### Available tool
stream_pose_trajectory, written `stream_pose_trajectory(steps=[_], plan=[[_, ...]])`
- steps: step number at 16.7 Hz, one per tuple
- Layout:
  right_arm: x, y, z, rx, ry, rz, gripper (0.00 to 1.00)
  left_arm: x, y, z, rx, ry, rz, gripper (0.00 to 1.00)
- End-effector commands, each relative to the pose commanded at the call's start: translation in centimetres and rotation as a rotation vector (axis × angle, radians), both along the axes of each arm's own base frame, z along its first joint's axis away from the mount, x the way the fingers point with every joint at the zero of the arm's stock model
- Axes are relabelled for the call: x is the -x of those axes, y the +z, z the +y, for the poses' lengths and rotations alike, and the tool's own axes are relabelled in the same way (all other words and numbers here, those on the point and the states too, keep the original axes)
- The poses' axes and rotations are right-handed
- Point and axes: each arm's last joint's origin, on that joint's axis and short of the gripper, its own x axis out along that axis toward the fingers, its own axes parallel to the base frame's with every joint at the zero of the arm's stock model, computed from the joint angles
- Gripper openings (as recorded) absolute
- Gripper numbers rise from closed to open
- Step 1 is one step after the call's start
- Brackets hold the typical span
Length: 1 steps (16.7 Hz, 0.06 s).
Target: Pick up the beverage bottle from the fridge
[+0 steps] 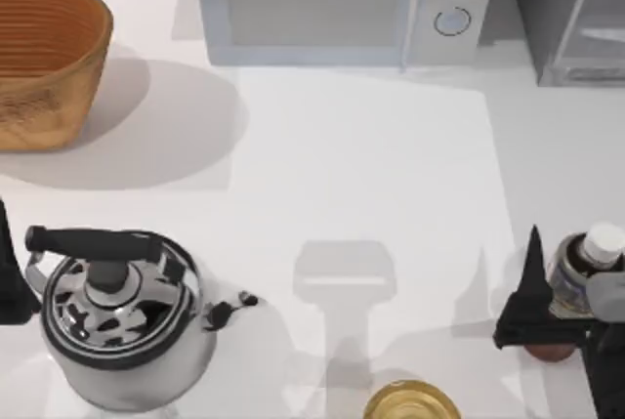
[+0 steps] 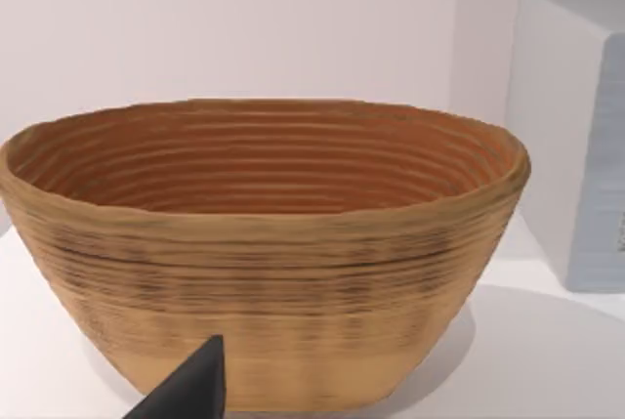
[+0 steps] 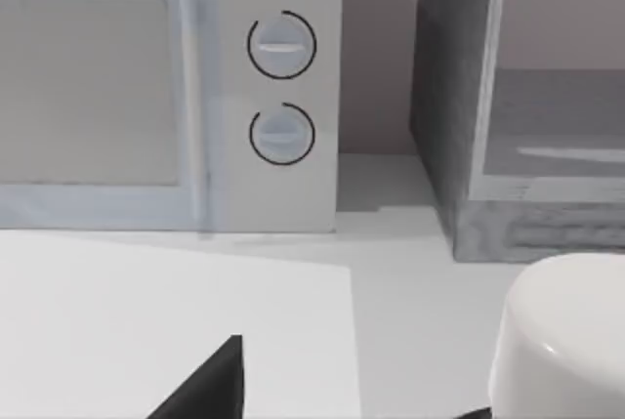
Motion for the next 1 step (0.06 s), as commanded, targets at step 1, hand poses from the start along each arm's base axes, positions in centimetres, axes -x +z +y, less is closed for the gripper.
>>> stream_pose_trajectory(steps=[1], plan=[[0.0,0.0,0.0,0.0,0.0,0.0,1.0,0.0,0.0,0.0,0.0,0.0,0.0,1.0]])
